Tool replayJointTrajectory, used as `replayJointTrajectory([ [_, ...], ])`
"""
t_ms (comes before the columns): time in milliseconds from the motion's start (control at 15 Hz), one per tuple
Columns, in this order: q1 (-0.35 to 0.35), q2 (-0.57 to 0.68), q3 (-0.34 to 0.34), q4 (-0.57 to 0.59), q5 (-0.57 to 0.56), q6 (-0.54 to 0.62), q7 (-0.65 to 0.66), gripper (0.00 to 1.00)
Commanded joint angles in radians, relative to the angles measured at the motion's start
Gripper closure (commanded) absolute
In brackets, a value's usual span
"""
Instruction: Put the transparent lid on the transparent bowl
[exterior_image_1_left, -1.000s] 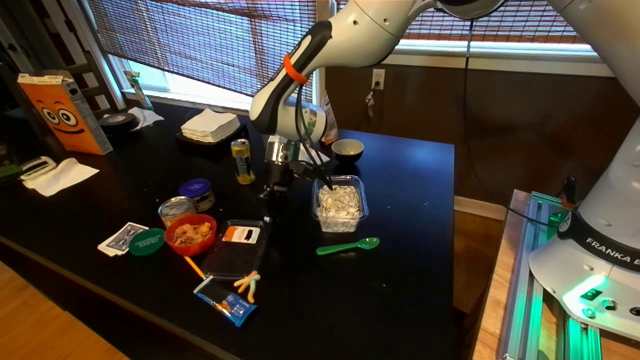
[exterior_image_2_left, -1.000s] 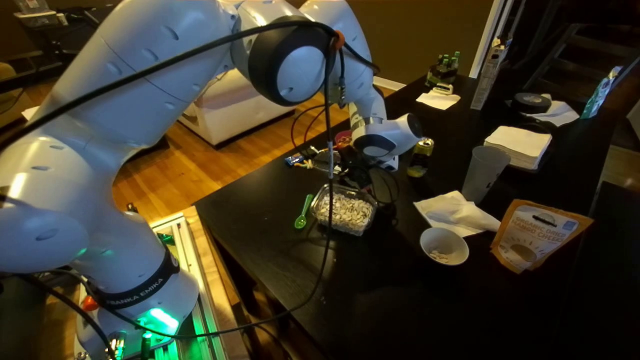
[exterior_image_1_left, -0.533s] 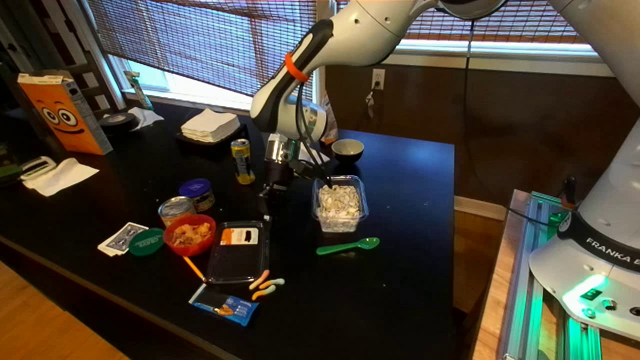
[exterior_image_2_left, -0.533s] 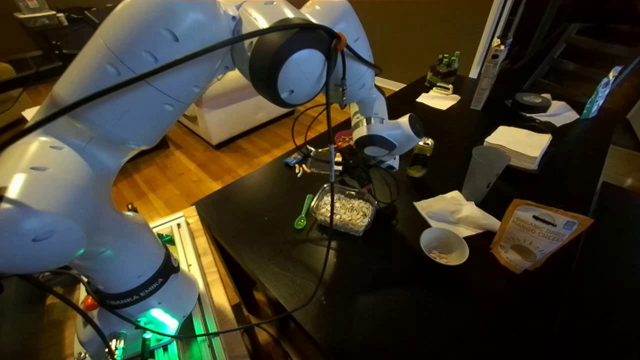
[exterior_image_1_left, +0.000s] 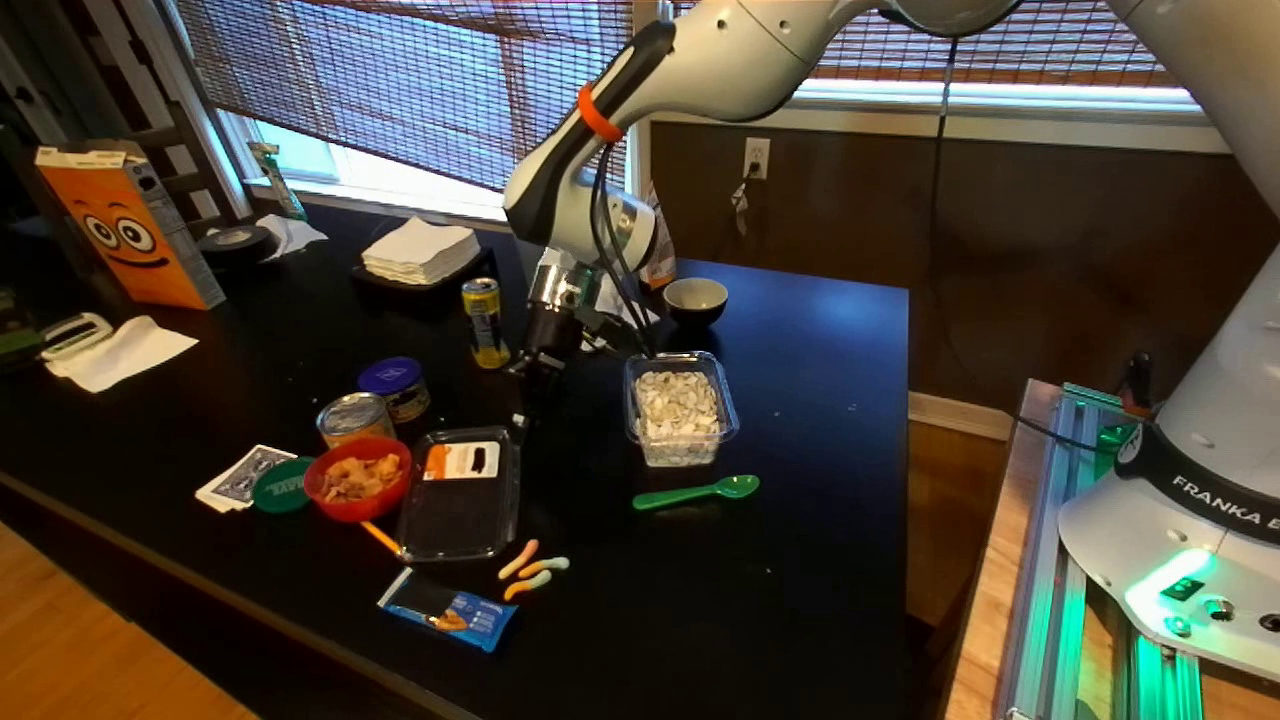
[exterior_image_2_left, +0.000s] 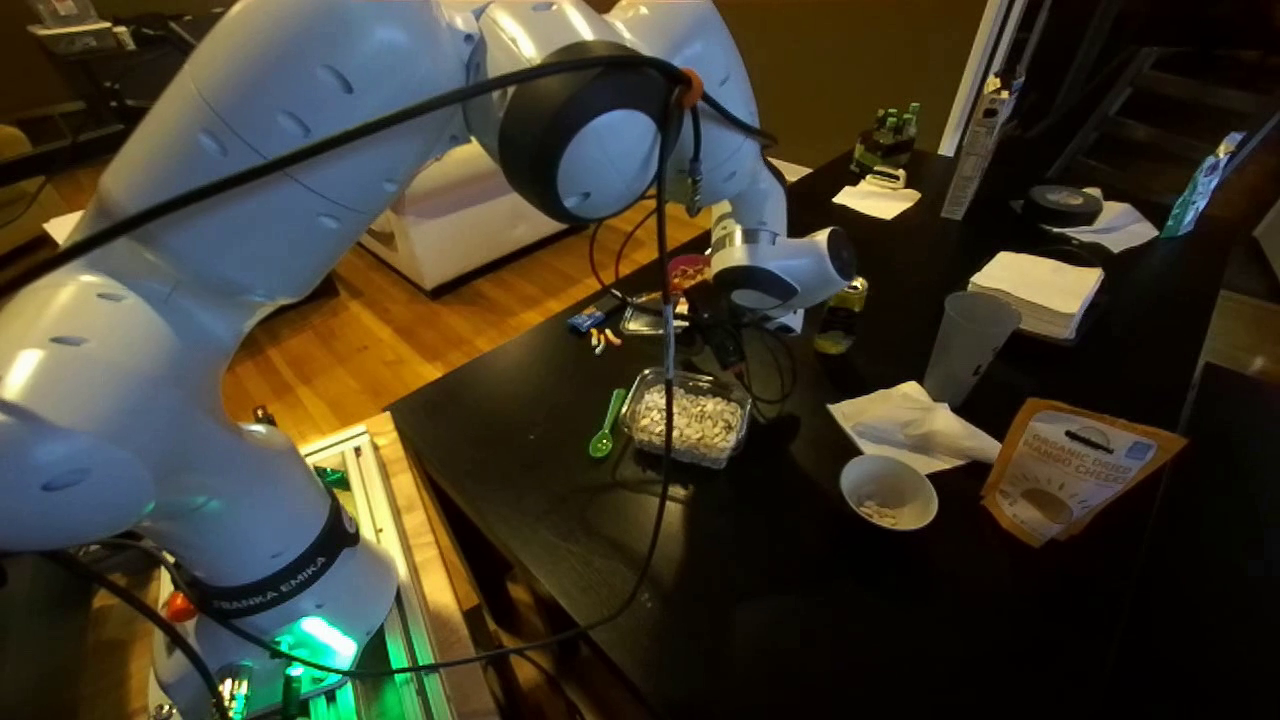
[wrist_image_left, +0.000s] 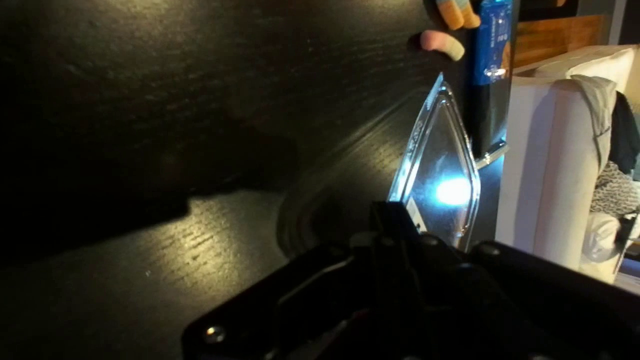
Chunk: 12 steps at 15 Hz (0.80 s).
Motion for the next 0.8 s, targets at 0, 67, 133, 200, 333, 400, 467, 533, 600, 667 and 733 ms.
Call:
replayJointTrajectory([
  [0,-0.039,-0.044,0.020,-0.048,0.076,0.000,-0.054,1.00],
  [67,-0.042,-0.053,0.018,-0.056,0.093,0.000,-0.065,1.00],
  [133,-0.044,-0.065,0.016,-0.067,0.108,0.000,-0.075,1.00],
  [200,-0.046,-0.076,0.014,-0.075,0.125,-0.004,-0.086,1.00],
  [333,-0.052,-0.114,0.015,-0.107,0.159,-0.012,-0.115,1.00],
  [400,-0.052,-0.137,0.013,-0.128,0.182,-0.013,-0.131,1.00],
  [467,-0.052,-0.168,0.012,-0.155,0.201,-0.014,-0.143,1.00],
  [533,-0.049,-0.195,0.007,-0.179,0.225,-0.014,-0.151,1.00],
  [600,-0.046,-0.231,0.002,-0.211,0.251,-0.017,-0.155,1.00],
  [667,-0.043,-0.261,-0.004,-0.238,0.278,-0.021,-0.161,1.00],
  [733,-0.041,-0.293,-0.010,-0.263,0.301,-0.034,-0.172,1.00],
])
